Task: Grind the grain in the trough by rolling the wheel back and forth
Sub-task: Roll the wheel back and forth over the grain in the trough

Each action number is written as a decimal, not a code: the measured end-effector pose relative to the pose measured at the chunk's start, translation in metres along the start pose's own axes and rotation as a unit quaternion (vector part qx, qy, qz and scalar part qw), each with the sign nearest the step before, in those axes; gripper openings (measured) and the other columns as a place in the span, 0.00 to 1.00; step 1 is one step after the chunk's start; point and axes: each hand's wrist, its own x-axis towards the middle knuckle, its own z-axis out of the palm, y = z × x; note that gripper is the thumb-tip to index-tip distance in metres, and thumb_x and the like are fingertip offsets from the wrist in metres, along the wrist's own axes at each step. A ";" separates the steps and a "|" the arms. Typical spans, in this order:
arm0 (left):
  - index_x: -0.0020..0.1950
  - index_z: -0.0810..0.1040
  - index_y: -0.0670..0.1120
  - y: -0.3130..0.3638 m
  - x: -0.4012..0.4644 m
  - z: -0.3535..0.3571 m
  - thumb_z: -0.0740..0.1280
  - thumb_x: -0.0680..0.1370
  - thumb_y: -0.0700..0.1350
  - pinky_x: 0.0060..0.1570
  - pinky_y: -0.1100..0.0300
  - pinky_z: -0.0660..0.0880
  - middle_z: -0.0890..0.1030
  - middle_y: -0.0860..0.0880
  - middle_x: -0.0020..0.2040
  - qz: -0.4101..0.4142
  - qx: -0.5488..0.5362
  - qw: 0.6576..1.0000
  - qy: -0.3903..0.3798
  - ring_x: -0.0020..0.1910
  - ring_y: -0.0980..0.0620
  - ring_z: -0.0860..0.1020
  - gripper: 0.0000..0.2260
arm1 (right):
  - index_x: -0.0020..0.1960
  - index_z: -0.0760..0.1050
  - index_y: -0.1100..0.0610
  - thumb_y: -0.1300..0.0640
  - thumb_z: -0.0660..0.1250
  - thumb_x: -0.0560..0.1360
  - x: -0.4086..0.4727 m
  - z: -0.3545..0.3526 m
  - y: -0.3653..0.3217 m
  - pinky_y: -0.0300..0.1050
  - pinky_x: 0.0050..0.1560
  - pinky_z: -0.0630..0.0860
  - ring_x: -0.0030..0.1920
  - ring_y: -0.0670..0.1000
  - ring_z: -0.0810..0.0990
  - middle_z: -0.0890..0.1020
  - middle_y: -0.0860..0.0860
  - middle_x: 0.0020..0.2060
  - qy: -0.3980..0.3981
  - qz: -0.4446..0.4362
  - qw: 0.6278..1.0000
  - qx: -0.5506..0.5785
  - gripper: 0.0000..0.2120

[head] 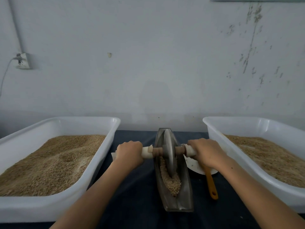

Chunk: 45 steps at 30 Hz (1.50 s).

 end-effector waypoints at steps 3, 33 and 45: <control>0.53 0.75 0.49 -0.001 -0.002 0.003 0.67 0.75 0.48 0.41 0.59 0.70 0.79 0.51 0.48 -0.004 -0.021 1.000 0.016 0.45 0.51 0.77 0.09 | 0.41 0.63 0.46 0.54 0.63 0.76 0.001 0.005 -0.003 0.43 0.42 0.62 0.41 0.49 0.72 0.76 0.45 0.40 0.068 -0.006 0.998 -0.014 0.10; 0.55 0.75 0.48 0.005 -0.006 -0.003 0.66 0.76 0.47 0.45 0.59 0.71 0.80 0.49 0.50 -0.011 0.014 0.999 0.036 0.48 0.50 0.78 0.09 | 0.38 0.64 0.45 0.52 0.64 0.75 0.006 0.017 0.008 0.41 0.35 0.63 0.37 0.46 0.73 0.76 0.44 0.37 0.035 0.007 0.999 0.010 0.11; 0.56 0.77 0.47 -0.006 -0.005 -0.007 0.71 0.72 0.52 0.49 0.57 0.74 0.80 0.50 0.48 0.021 -0.027 0.999 -0.042 0.48 0.51 0.78 0.16 | 0.42 0.71 0.45 0.51 0.69 0.72 0.004 0.001 0.010 0.39 0.34 0.67 0.42 0.47 0.78 0.79 0.45 0.40 -0.060 -0.010 0.998 0.014 0.07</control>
